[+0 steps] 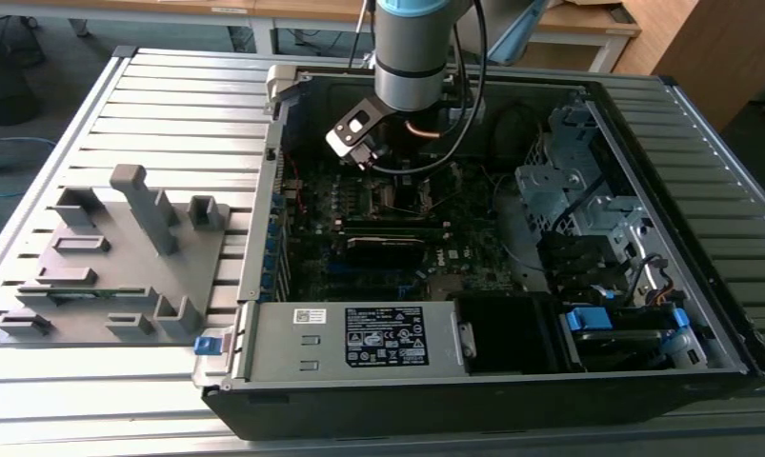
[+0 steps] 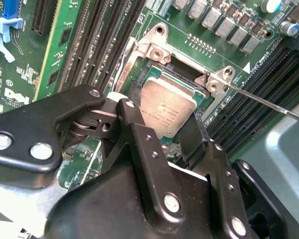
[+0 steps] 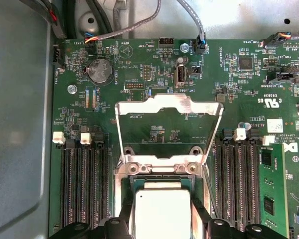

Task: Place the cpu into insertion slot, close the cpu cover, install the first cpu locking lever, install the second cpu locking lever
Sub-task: 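Place the cpu into insertion slot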

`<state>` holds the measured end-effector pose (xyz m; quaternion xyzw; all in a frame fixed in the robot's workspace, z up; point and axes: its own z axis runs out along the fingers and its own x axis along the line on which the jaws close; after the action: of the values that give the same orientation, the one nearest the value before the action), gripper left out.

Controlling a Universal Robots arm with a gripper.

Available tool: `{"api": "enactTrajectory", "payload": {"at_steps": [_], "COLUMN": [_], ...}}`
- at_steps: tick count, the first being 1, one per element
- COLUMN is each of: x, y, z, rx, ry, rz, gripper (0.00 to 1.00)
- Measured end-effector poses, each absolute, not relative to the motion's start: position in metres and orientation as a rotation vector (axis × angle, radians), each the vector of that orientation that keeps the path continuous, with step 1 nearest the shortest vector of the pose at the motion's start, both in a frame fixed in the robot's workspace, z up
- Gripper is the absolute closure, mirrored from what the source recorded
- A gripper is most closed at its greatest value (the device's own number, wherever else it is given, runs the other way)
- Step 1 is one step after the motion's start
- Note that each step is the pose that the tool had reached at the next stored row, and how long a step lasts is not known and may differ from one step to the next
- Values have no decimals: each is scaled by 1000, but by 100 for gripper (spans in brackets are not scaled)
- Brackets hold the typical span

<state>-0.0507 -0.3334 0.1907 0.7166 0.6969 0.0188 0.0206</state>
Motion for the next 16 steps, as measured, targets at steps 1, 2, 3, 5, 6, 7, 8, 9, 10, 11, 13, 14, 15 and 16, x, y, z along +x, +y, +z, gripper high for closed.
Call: {"api": "enactTrajectory", "payload": {"at_steps": [1,2,3,5,6,7,8,9,10,11,13,14,15,16], "x": [-51,-51,-51,-51,-51,-51,-51,-51,-51,-51,-50,-50,-51,-51], "y": [-333,-333,-333,-333,-333,-333,-333,-333,-333,-333,-333,-333,-333,-333], "z": [191,191,191,191,191,191,191,190,190,190,190,190,190,190], "rx": [2222,2222,2222,2222,2222,2222,2222,2222,2222,2222,2223,2223,2222,2222], "ry": [2161,2161,2161,2161,2161,2161,2161,2161,2161,2161,2162,2162,2162,2161], "rz": [59,59,59,59,59,59,59,59,59,59,63,62,60,59], "gripper": [46,46,46,46,46,46,46,46,46,46,45,45,39,39]}}
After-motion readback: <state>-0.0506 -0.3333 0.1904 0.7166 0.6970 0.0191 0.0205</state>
